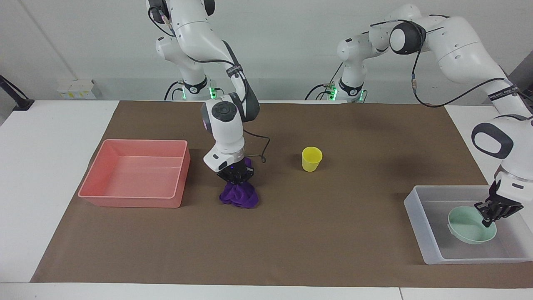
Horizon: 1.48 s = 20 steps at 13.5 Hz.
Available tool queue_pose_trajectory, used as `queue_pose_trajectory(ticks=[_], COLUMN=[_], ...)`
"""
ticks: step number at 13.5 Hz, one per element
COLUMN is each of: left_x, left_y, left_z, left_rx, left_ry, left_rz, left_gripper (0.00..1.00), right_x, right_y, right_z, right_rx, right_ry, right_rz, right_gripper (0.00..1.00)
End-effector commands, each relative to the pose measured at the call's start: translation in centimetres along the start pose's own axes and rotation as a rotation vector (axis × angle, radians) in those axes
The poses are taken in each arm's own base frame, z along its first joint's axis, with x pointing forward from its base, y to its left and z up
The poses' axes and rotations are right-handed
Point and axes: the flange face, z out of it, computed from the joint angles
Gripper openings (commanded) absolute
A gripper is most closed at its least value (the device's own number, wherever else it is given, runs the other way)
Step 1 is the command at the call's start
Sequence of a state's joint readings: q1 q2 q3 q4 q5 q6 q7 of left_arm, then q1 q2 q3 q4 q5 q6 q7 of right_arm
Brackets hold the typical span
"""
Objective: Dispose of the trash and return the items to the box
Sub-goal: 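Carry the bowl into the clear box while the right gripper carries the cloth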
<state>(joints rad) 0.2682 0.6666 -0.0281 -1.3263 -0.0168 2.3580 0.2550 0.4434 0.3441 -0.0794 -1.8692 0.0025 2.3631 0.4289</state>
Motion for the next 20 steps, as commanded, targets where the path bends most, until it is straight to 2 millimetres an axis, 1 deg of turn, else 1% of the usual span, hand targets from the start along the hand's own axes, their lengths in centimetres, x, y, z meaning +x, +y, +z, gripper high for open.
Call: queue_pose_trajectory(ticks=[1, 2, 4, 5, 6, 7, 8, 9, 11, 13, 14, 15, 16, 17, 18, 19, 20], left_x=[-0.1, -0.8, -1.4, -1.9, -2.5, -2.6, -2.4, -2.3, -2.0, -1.5, -1.3, -1.0, -0.7, -0.2, -0.2, -0.4, -0.9], left_y=[-0.4, -0.5, -0.3, -0.4, -0.6, -0.4, -0.4, -0.5, 0.0, 0.2, 0.3, 0.7, 1.8, 3.4, 4.4, 5.6, 7.1], left_z=[0.8, 1.6, 2.3, 2.7, 3.0, 2.9, 2.7, 2.5, 2.4, 0.6, -0.5, -2.0, -3.4, -5.5, -7.4, -9.1, -10.3], left_rx=[0.014, 0.009, 0.002, -0.004, -0.007, -0.009, -0.007, -0.002, 0.001, 0.006, 0.005, 0.003, -0.002, -0.01, -0.017, -0.028, -0.038], left_ry=[0.003, -0.014, -0.032, -0.044, -0.058, -0.06, -0.063, -0.062, -0.054, -0.062, -0.062, -0.068, -0.073, -0.071, -0.088, -0.112, -0.135], left_rz=[0.022, 0.02, 0.018, 0.012, 0.007, 0.007, 0.012, 0.016, 0.027, 0.087, 0.103, 0.111, 0.125, 0.143, 0.154, 0.172, 0.19], left_gripper=[0.0, 0.0, 0.0, 0.0, 0.0, 0.04, 0.09, 0.14, 0.53, 0.51, 0.51, 0.51, 0.51, 0.53, 0.56, 0.61, 0.7], right_x=[1.0, 1.4, 1.3, 1.2, 1.0, 0.6, 0.1, 0.0, 0.0, 0.6, 0.9, 1.2, 1.4, 1.6, 1.7, 1.7, 1.6], right_y=[2.4, 3.2, 3.9, 5.1, 5.9, 6.5, 7.0, 8.2, 11.1, 14.9, 16.6, 18.3, 19.9, 21.7, 23.7, 25.8, 27.5], right_z=[-5.7, -7.6, -11.4, -13.3, -14.9, -16.4, -17.7, -18.9, -20.6, -21.1, -21.1, -21.2, -21.1, -21.1, -21.0, -21.0, -20.8], right_rx=[0.023, 0.028, 0.04, 0.04, 0.042, 0.038, 0.025, 0.021, 0.012, 0.0, -0.005, -0.01, -0.016, -0.022, -0.029, -0.036, -0.041], right_ry=[0.02, 0.027, 0.042, 0.045, 0.046, 0.038, 0.03, 0.028, 0.025, 0.026, 0.029, 0.035, 0.034, 0.036, 0.038, 0.039, 0.031], right_rz=[0.091, 0.124, 0.163, 0.18, 0.189, 0.196, 0.193, 0.202, 0.211, 0.161, 0.135, 0.104, 0.076, 0.041, 0.015, -0.007, -0.027], right_gripper=[0.0, 0.0, 0.0, 0.0, 0.0, 0.0, 0.0, 0.0, 0.0, 0.0, 0.0, 0.0, 0.0, 0.0, 0.0, 0.0, 0.0])
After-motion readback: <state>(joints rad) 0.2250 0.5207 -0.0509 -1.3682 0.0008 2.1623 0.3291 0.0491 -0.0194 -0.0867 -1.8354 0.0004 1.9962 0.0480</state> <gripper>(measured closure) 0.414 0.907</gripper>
